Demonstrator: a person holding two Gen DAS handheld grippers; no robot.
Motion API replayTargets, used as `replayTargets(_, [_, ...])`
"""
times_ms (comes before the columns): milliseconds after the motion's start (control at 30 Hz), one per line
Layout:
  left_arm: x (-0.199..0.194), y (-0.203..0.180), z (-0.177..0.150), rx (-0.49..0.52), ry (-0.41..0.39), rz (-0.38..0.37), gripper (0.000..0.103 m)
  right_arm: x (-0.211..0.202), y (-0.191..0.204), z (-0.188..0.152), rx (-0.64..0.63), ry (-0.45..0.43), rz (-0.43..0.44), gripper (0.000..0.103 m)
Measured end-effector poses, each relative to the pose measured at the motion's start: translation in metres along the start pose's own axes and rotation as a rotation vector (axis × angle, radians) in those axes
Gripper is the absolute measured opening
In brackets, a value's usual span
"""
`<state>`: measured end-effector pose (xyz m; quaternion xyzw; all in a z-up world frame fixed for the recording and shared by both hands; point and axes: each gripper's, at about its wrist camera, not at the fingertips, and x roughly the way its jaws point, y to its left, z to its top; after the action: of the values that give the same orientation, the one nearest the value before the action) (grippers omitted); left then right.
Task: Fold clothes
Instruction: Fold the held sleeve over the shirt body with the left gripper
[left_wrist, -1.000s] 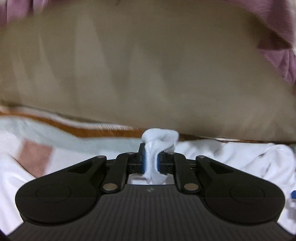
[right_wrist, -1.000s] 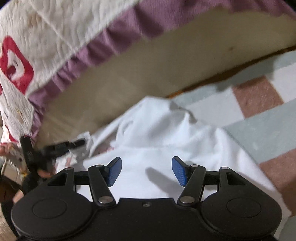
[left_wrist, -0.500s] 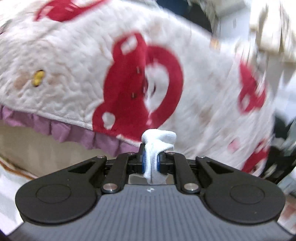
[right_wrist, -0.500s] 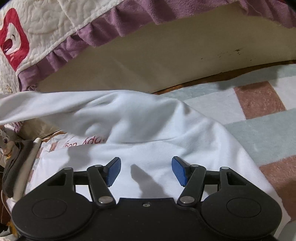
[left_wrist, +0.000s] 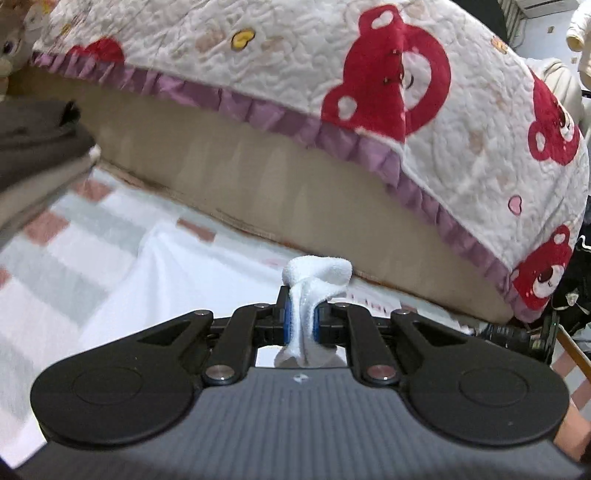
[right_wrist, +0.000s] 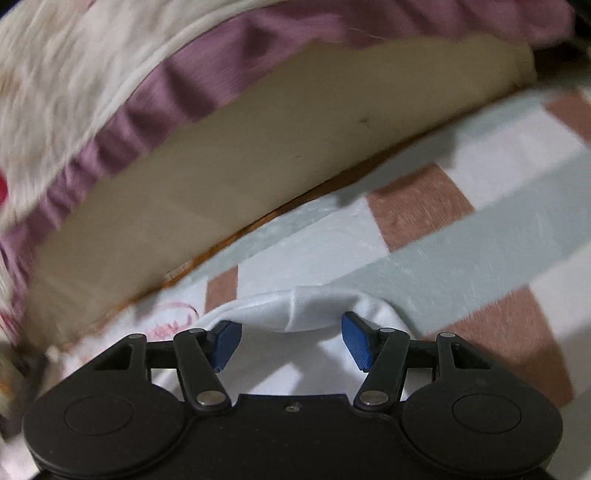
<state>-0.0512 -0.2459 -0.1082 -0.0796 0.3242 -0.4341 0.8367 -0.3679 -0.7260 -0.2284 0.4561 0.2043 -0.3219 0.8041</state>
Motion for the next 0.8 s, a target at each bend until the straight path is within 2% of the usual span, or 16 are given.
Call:
replayTargets(100, [0.002, 0.004, -0.017, -0.009, 0.065, 0.065, 0.010, -0.005, -0.013, 0.003, 0.106, -0.023, 0.026, 0.064])
replayTargets(200, [0.001, 0.015, -0.022, -0.055, 0.099, 0.111, 0.010, -0.009, -0.014, 0.006, 0.051, -0.086, -0.052, 0.062])
replayTargets(233, [0.000, 0.017, -0.023, -0.070, 0.108, 0.118, 0.010, -0.011, -0.013, 0.006, 0.031, -0.113, -0.095, 0.065])
replayTargets(333, [-0.001, 0.018, -0.028, -0.067, 0.172, 0.116, 0.010, -0.017, -0.023, 0.011, 0.096, -0.124, -0.127, 0.066])
replayTargets(400, [0.002, 0.018, -0.036, -0.057, 0.214, 0.134, 0.011, -0.027, -0.030, 0.013, 0.210, -0.114, -0.030, 0.066])
replayTargets(467, [0.005, 0.017, -0.044, -0.050, 0.252, 0.156, 0.011, -0.035, -0.023, 0.015, 0.234, -0.100, 0.045, 0.066])
replayTargets(533, [0.009, 0.017, -0.052, -0.043, 0.290, 0.178, 0.011, -0.043, -0.009, 0.011, 0.200, -0.070, 0.099, 0.068])
replayTargets(633, [0.002, 0.013, -0.048, -0.055, 0.267, 0.131, 0.010, -0.041, 0.007, -0.004, 0.175, 0.028, 0.148, 0.070])
replayTargets(667, [-0.003, 0.012, -0.043, -0.074, 0.235, 0.091, 0.010, -0.039, 0.011, -0.009, 0.174, 0.066, 0.160, 0.070])
replayTargets(767, [-0.024, 0.022, -0.024, -0.235, 0.092, -0.080, 0.011, -0.031, 0.019, -0.029, 0.177, 0.191, 0.143, 0.070])
replayTargets(800, [-0.027, 0.029, -0.020, -0.296, 0.072, -0.114, 0.012, -0.026, 0.021, -0.033, 0.165, 0.209, 0.126, 0.070])
